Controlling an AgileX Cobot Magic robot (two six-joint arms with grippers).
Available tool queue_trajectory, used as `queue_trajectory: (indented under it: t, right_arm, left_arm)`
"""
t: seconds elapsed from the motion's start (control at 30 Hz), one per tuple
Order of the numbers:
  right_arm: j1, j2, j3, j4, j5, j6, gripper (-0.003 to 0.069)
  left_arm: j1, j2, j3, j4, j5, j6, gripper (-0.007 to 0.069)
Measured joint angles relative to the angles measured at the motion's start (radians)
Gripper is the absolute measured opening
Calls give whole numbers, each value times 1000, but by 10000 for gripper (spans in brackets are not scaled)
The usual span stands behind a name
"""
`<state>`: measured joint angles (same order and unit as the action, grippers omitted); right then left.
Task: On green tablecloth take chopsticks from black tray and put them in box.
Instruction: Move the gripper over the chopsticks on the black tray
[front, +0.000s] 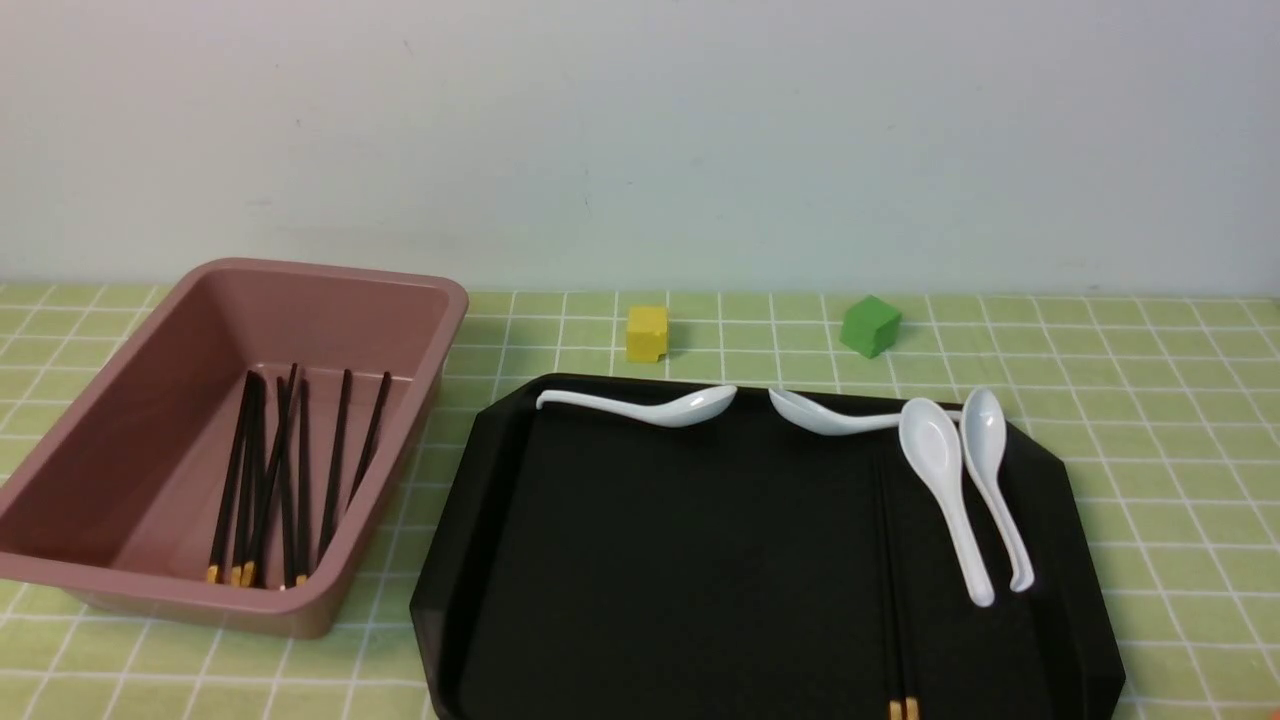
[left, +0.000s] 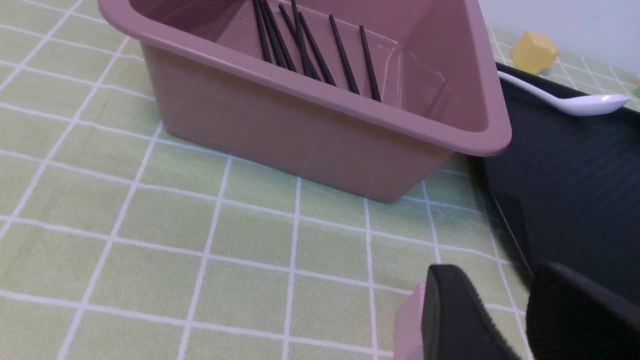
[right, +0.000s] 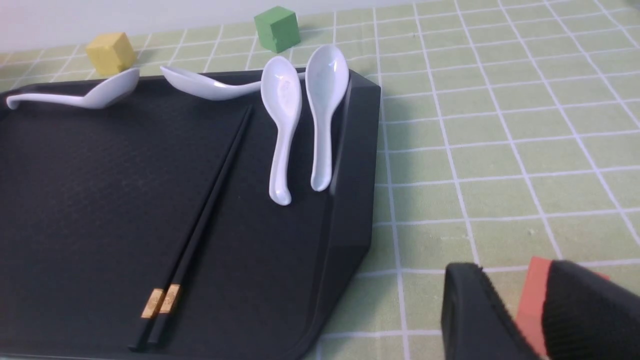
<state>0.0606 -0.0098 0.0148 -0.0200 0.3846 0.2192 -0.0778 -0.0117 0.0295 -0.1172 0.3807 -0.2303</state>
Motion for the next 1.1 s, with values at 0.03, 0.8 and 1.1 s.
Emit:
queue_trajectory:
  t: [0.03,0.8,1.1]
  right_arm:
    - [0,0,0,0,0,0,232]
    - [0,0,9,618,-74,324,222]
    - [0,112,-215,457,-55,139,14]
  left_arm:
    - [0,0,0,0,0,0,238]
    - [0,0,0,0,0,0,238]
    - [0,0,0,0,0,0,238]
